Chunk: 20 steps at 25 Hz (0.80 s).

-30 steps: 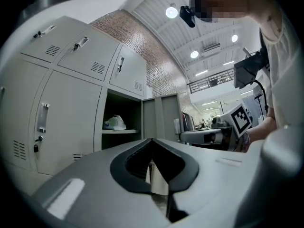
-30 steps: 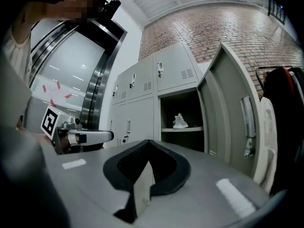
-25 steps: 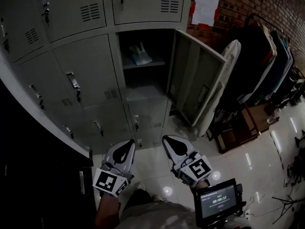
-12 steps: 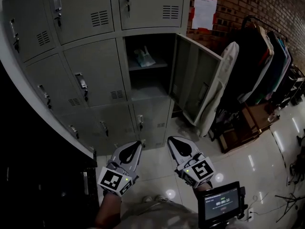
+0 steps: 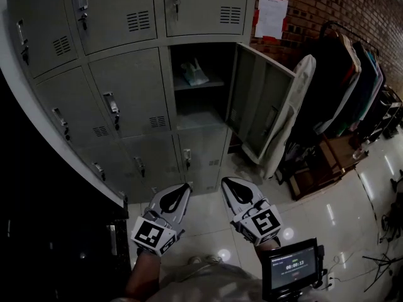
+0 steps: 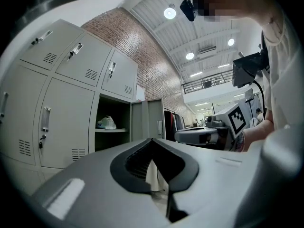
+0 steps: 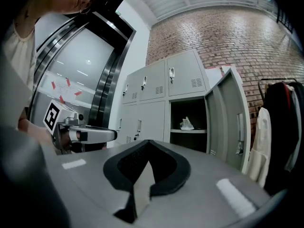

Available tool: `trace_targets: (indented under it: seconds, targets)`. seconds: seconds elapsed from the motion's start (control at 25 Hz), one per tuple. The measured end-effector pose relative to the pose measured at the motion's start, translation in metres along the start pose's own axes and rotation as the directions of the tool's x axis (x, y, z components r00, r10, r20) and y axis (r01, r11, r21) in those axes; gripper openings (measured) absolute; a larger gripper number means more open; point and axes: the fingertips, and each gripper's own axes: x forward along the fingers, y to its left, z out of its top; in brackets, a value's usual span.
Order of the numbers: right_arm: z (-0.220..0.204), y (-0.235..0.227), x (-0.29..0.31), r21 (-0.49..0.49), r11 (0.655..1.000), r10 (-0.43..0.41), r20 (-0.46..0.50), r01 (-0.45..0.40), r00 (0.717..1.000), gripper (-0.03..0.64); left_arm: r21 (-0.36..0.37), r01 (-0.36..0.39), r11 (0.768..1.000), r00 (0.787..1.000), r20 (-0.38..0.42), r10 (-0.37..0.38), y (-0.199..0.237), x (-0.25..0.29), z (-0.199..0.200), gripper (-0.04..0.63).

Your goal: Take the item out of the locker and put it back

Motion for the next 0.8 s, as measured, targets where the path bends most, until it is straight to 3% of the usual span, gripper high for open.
trace_targets:
  seconds: [0.8]
  targets:
    - [0.000,0.007,0.019,-0.051,0.999,-0.011,-0.025,0.009,1.000,-0.002,0.005,-0.007,1.000,1.000,-0.021,0.007,0.017,-0.009,-0.010,-0.026]
